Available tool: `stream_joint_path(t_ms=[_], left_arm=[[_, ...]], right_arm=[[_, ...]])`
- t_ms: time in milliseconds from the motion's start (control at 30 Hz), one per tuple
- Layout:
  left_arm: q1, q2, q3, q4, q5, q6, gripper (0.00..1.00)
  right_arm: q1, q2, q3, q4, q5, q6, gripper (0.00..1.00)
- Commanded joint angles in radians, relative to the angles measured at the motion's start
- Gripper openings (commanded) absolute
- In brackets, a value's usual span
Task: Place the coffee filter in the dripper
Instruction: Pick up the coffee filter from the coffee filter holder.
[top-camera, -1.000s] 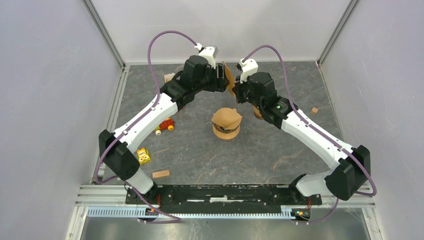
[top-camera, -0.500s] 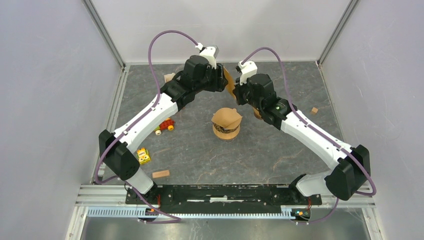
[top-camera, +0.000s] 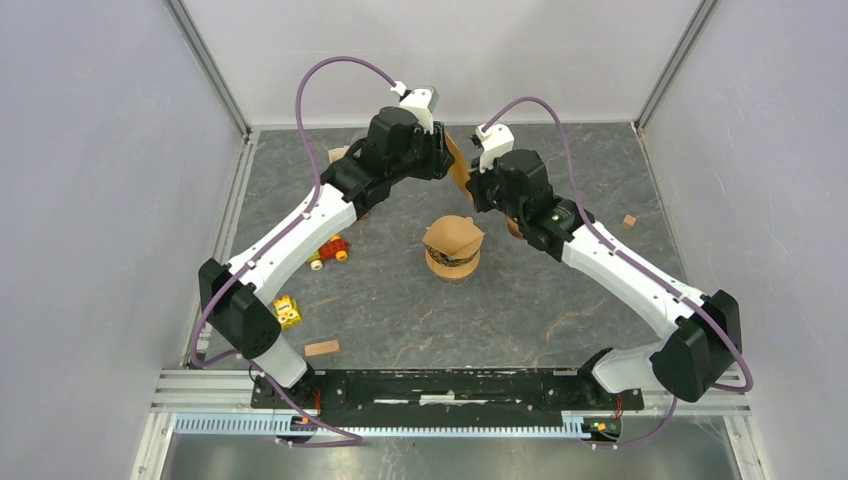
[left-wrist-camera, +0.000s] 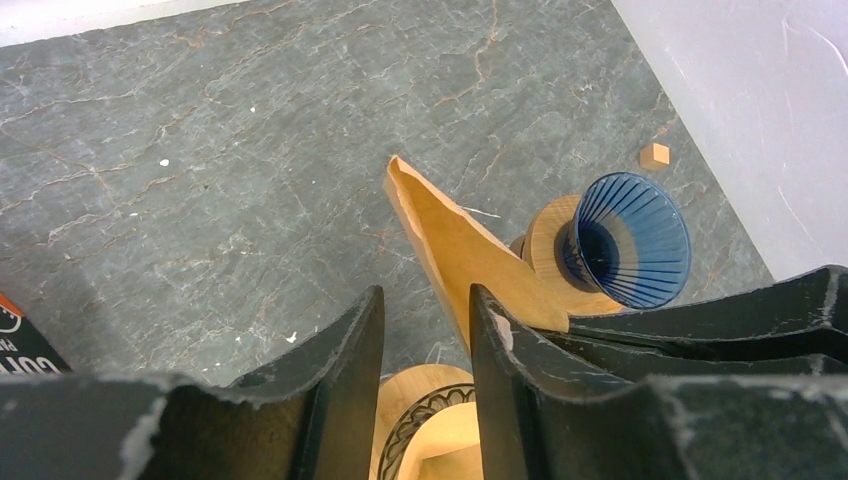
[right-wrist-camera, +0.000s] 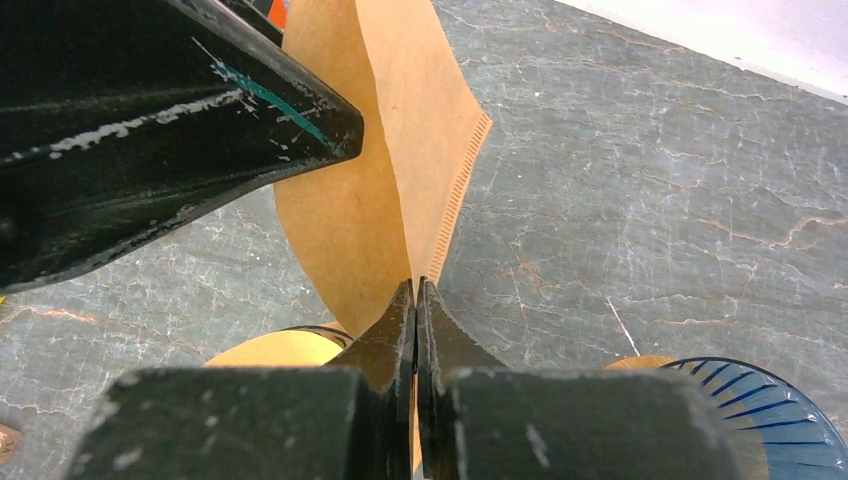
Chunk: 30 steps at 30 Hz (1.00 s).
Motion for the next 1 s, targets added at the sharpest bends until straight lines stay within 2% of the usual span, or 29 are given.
stream_joint_path(t_ms=[0,200,333,467,700,967], left_arm=[[-0.002,-0.004,0.014,0.03,-0.018,0.052,0.42],[-0.002,-0.029,-0.034,0.054,-0.009,0.057,0.38],[0.009,-0.047,-0.064,0.079,0.029,0.056,0.29],[0.016,-0.069,-0.09,0.102,0.059,0.06,0.15],[0.021,-0.098,-0.123,0.139,0.143,0.072,0.04],[0.021,-0.085,-0.123,0.133,0.155,0.054,0.02]], right_arm=[[0.001,-0.045,0.01,0.044,-0.009,-0.01,0.0],[0.001,-0.056,0.016,0.042,0.002,-0.02,0.0],[0.001,-0.058,0.012,0.043,0.008,-0.023,0.0],[0.001,-0.065,0.004,0.047,0.012,-0.026,0.0],[0.001,-0.072,0.0,0.047,0.037,-0.036,0.0],[0.001,-0.069,0.014,0.038,0.088,-0.072,0.0]])
